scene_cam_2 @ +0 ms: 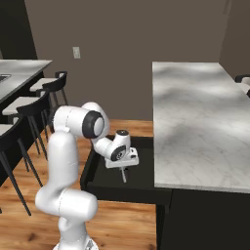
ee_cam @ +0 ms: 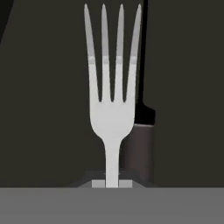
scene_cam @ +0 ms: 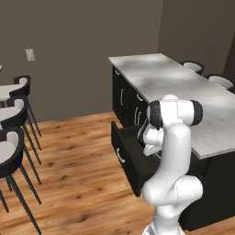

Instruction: Pick up the metallic utensils from the counter and place them in the open drawer. Make sure not to pick up any wooden utensils.

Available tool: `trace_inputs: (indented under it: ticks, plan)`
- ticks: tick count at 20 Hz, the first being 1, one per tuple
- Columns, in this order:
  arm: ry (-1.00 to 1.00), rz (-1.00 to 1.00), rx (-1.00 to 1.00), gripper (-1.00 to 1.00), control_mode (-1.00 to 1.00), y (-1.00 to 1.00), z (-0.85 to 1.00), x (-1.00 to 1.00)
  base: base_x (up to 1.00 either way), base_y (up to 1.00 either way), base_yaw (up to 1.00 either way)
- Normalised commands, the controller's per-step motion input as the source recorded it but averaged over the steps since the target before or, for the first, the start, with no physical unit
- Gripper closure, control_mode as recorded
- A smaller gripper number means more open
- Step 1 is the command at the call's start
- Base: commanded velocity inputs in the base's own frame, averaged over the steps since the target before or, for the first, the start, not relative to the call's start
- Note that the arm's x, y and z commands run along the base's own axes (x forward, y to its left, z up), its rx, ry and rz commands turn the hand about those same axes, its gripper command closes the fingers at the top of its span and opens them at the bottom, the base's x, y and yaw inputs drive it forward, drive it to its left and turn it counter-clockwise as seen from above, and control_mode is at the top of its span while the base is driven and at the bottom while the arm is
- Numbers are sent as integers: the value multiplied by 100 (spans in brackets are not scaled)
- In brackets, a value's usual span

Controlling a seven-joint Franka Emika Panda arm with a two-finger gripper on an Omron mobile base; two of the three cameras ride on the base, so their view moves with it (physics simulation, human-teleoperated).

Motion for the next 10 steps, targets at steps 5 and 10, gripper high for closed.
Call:
trace_inputs:
  ticks: [5, 10]
  plan:
    - [-1, 0, 0, 100, -100, -7, -31, 46, 0, 0, 0]
    - [-3, 0, 0, 100, -100, 0, -30, 36, 0, 0, 0]
